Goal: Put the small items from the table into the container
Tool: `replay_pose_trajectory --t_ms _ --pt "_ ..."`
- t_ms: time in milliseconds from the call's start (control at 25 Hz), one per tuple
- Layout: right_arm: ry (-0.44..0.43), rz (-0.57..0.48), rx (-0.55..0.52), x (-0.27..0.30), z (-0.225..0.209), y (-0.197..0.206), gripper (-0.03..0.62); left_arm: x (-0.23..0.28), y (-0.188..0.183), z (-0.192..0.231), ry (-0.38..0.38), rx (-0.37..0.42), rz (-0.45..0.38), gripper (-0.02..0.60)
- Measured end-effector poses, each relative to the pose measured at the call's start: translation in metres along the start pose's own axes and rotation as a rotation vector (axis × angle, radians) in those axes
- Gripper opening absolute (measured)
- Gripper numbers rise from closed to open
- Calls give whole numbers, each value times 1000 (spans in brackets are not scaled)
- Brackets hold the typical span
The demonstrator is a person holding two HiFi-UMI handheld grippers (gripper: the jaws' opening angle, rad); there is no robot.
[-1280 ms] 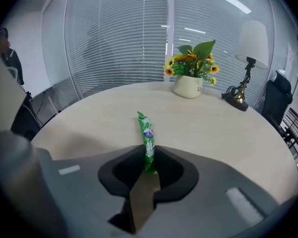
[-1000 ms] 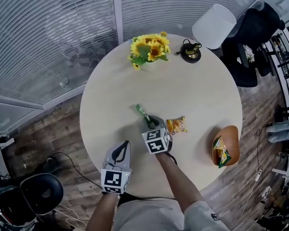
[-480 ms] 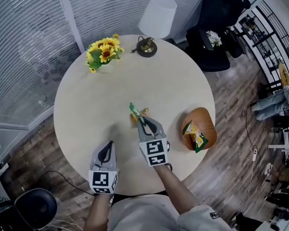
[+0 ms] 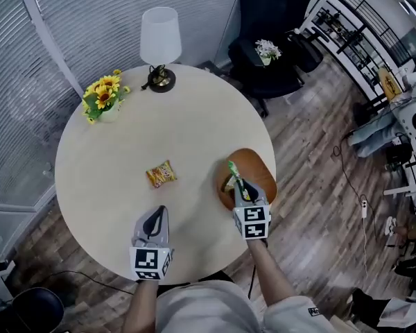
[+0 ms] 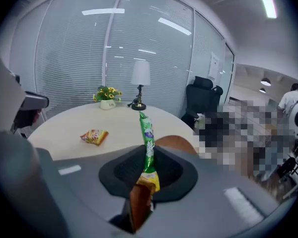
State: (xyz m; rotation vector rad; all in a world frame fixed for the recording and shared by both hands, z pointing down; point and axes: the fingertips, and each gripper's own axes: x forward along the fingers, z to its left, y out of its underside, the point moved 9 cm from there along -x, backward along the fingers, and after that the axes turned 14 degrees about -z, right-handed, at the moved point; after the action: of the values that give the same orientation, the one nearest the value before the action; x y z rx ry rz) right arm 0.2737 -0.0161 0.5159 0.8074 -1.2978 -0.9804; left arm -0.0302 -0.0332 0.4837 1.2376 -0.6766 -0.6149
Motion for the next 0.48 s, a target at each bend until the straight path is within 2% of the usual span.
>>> replay_pose_trajectory --t_ms 200,480 --pt "19 96 11 -12 -43 46 51 6 1 -34 -6 21 5 -3" --pt "-23 226 38 -8 -52 76 54 16 1 -56 -40 31 17 -2"
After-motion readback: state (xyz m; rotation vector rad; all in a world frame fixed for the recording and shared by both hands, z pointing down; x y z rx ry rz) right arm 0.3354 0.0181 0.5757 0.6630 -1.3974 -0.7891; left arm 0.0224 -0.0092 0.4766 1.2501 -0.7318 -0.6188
